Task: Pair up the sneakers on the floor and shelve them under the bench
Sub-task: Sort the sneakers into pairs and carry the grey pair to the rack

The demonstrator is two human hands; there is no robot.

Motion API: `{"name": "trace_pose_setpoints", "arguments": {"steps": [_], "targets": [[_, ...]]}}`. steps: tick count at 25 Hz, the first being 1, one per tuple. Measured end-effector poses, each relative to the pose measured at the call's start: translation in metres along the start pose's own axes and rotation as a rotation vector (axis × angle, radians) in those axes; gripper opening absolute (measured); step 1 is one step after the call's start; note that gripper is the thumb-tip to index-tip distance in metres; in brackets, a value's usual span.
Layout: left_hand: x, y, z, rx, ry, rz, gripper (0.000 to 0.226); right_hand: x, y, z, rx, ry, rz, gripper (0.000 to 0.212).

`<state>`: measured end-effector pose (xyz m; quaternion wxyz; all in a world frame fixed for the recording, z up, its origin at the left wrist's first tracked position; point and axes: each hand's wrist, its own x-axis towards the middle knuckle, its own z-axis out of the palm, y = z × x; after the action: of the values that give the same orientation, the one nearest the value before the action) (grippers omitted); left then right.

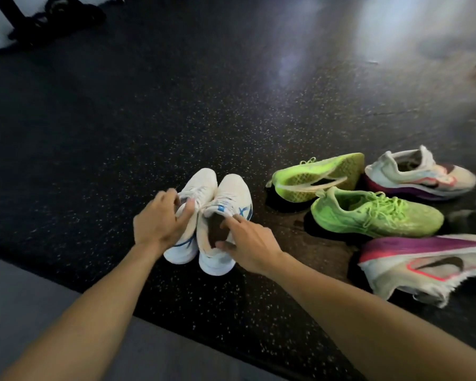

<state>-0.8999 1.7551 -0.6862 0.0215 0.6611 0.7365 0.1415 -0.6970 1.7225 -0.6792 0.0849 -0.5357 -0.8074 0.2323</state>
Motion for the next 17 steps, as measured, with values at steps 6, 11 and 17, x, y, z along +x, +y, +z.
{"name": "trace_pose_setpoints", "arguments": {"steps": [6, 11, 17], "targets": [[0.05, 0.08, -0.022, -0.033, -0.026, 0.1, 0.041, -0.01, 0.041, -0.077, -0.062, 0.264, 0.076, 0.041], [0.077, 0.144, -0.021, -0.06, -0.129, 0.219, 0.044, -0.027, 0.095, -0.123, -0.119, 0.362, 0.248, 0.048], [0.102, 0.198, 0.015, -0.028, -0.273, 0.217, 0.048, -0.051, 0.151, -0.131, -0.14, 0.366, 0.447, 0.051]]}}
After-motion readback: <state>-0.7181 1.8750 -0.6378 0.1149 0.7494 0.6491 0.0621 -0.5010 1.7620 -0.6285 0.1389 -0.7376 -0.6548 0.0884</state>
